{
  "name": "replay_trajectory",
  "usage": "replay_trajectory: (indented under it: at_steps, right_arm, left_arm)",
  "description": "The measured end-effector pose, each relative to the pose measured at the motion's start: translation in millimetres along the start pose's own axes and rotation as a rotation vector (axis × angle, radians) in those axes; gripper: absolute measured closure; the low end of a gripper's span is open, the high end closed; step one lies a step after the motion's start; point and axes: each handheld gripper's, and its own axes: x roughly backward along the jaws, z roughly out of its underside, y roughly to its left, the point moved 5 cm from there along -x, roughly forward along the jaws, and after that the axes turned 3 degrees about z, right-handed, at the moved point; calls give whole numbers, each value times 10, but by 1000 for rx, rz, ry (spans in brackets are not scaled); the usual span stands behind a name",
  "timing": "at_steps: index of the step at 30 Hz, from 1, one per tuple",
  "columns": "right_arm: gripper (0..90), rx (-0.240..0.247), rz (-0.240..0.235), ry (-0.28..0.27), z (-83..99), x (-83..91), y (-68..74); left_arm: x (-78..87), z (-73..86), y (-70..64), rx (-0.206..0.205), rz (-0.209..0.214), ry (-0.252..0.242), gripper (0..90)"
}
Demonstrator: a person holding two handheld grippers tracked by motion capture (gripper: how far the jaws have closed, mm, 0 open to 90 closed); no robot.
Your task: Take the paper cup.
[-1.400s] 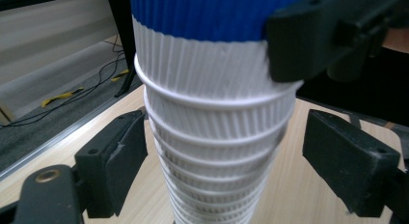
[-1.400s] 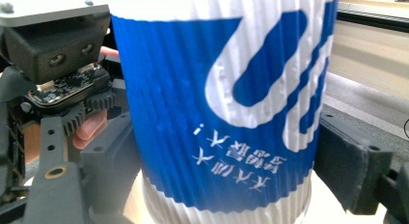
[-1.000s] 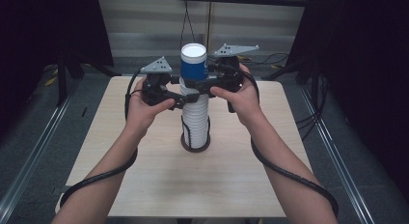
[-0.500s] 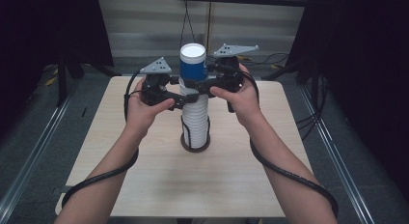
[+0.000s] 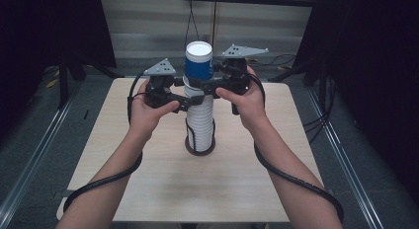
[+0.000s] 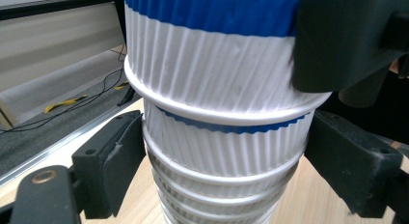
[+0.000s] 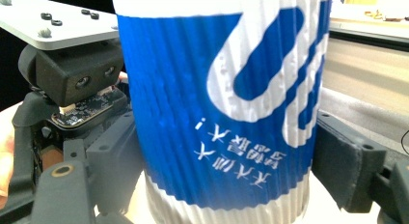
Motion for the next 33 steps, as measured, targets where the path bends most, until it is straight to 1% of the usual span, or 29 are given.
replay_trajectory:
  at_steps: [3,4,5,6,7,8,10,11,12,14,18,20,25,31,32,33]
  right_arm:
    - [193,6,2,2,-5,0,0]
    - [198,3,3,-10,-20,10,3]
    - [198,3,3,-10,-20,10,3]
    - [208,-11,-3,-36,-49,27,2]
    - [208,-11,-3,-36,-49,27,2]
    - [217,-20,-5,-57,-95,51,2]
    - [218,-19,-5,-60,-113,60,4]
    - [219,-19,-6,-68,-162,81,12]
    - [218,-8,4,-65,-179,86,10]
    - [218,-13,-7,-71,-207,96,20]
    - [219,-5,-4,-67,-241,112,30]
    - [220,-8,3,-70,-262,129,22]
    - [221,-7,0,-81,-316,180,11]
    - [221,-9,4,-80,-351,202,17]
    - [221,-4,4,-83,-356,205,15]
    - [221,-12,-2,-92,-378,218,15]
  left_arm:
    - [1,-1,1,1,0,2,145]
    - [2,-1,1,1,1,0,145]
    - [2,-1,1,1,1,0,145]
    - [0,1,0,1,1,-4,145]
    - [0,1,0,1,1,-4,145]
    - [-1,2,0,0,1,-5,145]
    - [-1,3,0,0,2,-5,145]
    - [-1,4,2,0,2,-8,145]
    - [-1,5,0,1,3,-8,145]
    - [-1,6,0,0,3,-9,145]
    - [0,6,1,2,1,-9,145]
    - [0,7,-1,3,1,-10,145]
    - [-1,10,-1,3,6,-14,145]
    - [0,11,-1,4,4,-16,146]
    - [1,13,1,6,4,-18,146]
    - [3,21,4,7,4,-26,146]
